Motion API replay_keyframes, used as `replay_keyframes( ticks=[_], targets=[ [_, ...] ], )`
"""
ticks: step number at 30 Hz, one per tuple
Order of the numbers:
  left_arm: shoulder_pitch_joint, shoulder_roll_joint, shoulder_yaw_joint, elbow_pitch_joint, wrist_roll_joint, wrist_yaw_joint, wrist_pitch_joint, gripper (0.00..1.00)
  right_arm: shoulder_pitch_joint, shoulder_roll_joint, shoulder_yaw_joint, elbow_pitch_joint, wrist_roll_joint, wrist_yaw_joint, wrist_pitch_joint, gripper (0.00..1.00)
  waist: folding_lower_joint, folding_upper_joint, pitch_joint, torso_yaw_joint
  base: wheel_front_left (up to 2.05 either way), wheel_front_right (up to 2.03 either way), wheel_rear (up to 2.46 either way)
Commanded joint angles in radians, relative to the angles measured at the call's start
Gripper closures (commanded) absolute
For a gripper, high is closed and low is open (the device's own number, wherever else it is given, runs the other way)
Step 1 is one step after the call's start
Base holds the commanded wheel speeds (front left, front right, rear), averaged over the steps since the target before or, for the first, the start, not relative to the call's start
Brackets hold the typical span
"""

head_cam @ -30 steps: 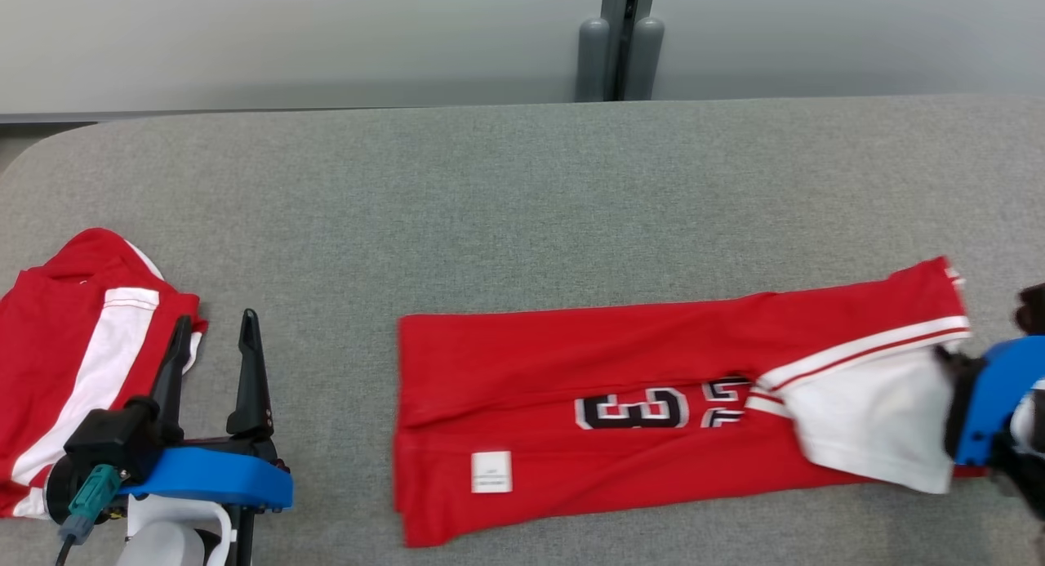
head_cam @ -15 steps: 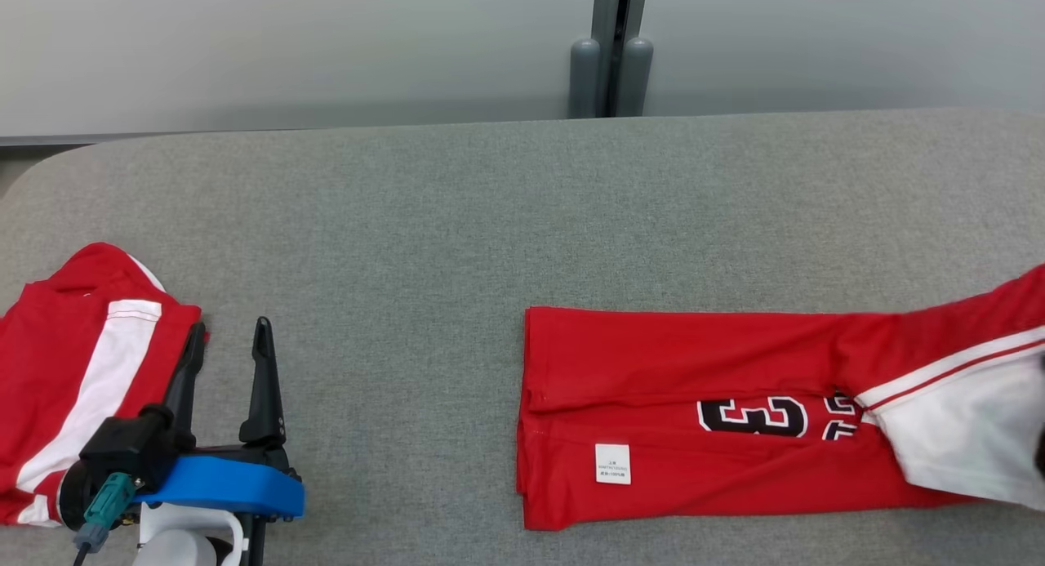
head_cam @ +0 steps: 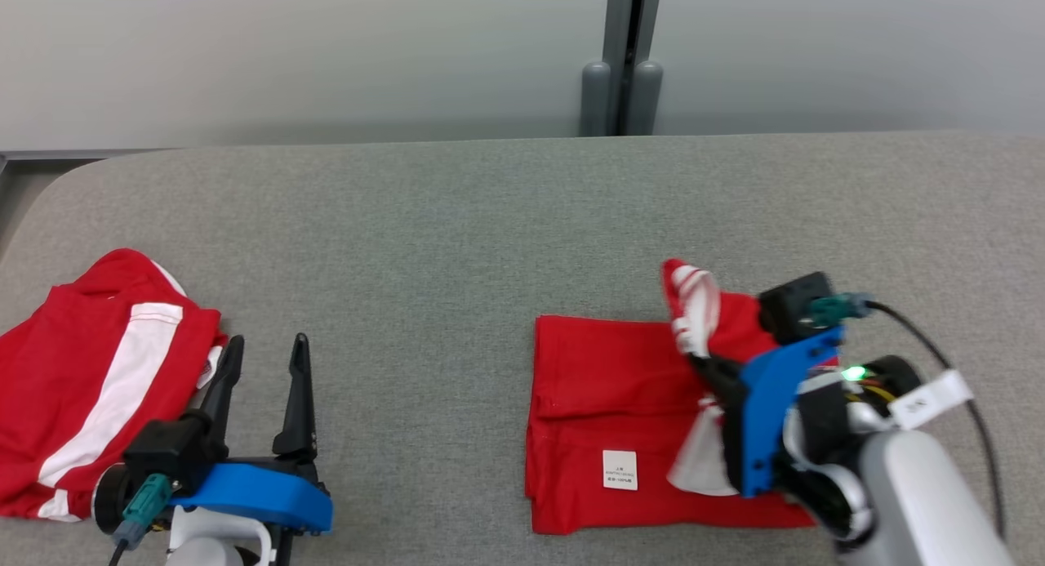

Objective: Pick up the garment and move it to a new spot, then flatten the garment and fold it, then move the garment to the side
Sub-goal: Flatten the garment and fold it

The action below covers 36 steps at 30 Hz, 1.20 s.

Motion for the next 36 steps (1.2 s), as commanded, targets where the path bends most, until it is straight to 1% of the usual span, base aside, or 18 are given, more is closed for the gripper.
replay_keyframes(
  ticks=[1,3,6,9,13,14,15,16,18,20,23,24,26,27,30,34,36],
  targets=[
    [-0.02,-0.002,-0.009,0.002,0.009,-0.005,0.004,0.0,-0.03,0.028,0.032,0.036,0.012,0.0,-0.018,1.0,0.0,0.0,0.004,0.008,0.0,0.0,0.0],
    [-0.033,-0.009,-0.021,0.008,0.01,-0.009,0.007,0.0,-0.061,0.053,0.073,0.097,0.032,0.0,-0.037,1.0,0.0,0.0,0.009,0.022,0.0,0.0,0.0],
    [-0.052,-0.022,-0.044,0.019,0.011,-0.02,0.008,0.0,-0.102,0.074,0.118,0.187,0.048,0.0,-0.065,1.0,0.0,0.0,0.017,0.045,0.0,0.0,0.0],
    [-0.066,-0.025,-0.06,0.034,0.015,-0.03,0.004,0.0,-0.134,0.082,0.142,0.269,0.053,0.0,-0.084,1.0,0.0,0.0,0.022,0.066,0.0,0.0,0.0],
    [-0.078,-0.026,-0.07,0.055,0.012,-0.039,-0.001,0.0,-0.159,0.084,0.166,0.34,0.078,0.0,-0.118,1.0,0.0,0.0,0.025,0.08,0.0,0.0,0.0],
    [-0.079,-0.026,-0.07,0.059,0.01,-0.04,-0.003,0.0,-0.165,0.084,0.173,0.351,0.091,0.0,-0.126,0.87,0.0,0.0,0.025,0.081,0.0,0.0,0.0],
    [-0.08,-0.027,-0.069,0.064,0.006,-0.04,-0.004,0.0,-0.172,0.084,0.176,0.359,0.102,0.0,-0.14,0.15,0.0,0.0,0.025,0.081,0.0,0.0,0.0],
    [-0.081,-0.027,-0.068,0.068,0.004,-0.04,-0.006,0.0,-0.18,0.084,0.177,0.366,0.108,0.0,-0.152,0.0,0.0,0.0,0.026,0.08,0.0,0.0,0.0],
    [-0.08,-0.024,-0.064,0.075,-0.001,-0.04,-0.008,0.0,-0.191,0.084,0.191,0.37,0.129,0.0,-0.173,0.0,0.0,0.0,0.025,0.073,0.0,0.0,0.0],
    [-0.078,-0.02,-0.061,0.08,-0.002,-0.039,-0.011,0.0,-0.2,0.084,0.196,0.348,0.177,0.0,-0.209,0.0,0.0,0.0,0.021,0.066,0.0,0.0,0.0],
    [-0.073,-0.017,-0.055,0.084,-0.008,-0.037,-0.016,0.0,-0.208,0.083,0.174,0.299,0.201,0.0,-0.273,0.0,0.0,0.0,0.01,0.052,0.0,0.0,0.0],
    [-0.069,-0.015,-0.051,0.086,-0.009,-0.035,-0.016,0.0,-0.203,0.078,0.157,0.281,0.196,0.0,-0.297,0.0,0.0,0.0,0.003,0.047,0.0,0.0,0.0],
    [-0.059,-0.014,-0.047,0.088,-0.009,-0.033,-0.018,0.0,-0.174,0.048,0.12,0.242,0.174,0.0,-0.34,0.0,0.0,0.0,-0.008,0.039,0.0,0.0,0.0],
    [-0.059,-0.014,-0.047,0.088,-0.009,-0.033,-0.018,0.0,-0.174,0.048,0.12,0.242,0.174,0.0,-0.34,0.0,0.0,0.0,-0.008,0.039,0.0,0.0,0.0],
    [-0.048,-0.012,-0.04,0.086,-0.011,-0.03,-0.023,0.0,-0.111,0.002,0.055,0.178,0.13,0.0,-0.4,0.0,0.0,0.0,-0.028,0.03,0.0,0.0,0.0],
    [-0.024,-0.006,-0.028,0.078,-0.011,-0.022,-0.026,0.0,0.01,-0.038,-0.053,0.098,0.071,0.0,-0.488,0.0,0.0,0.0,-0.052,0.011,0.0,0.0,0.0],
    [-0.011,-0.005,-0.02,0.074,-0.013,-0.018,-0.028,0.0,0.071,-0.053,-0.089,0.065,0.039,0.0,-0.536,0.0,0.0,0.0,-0.062,0.002,0.0,0.0,0.0]
  ],
)
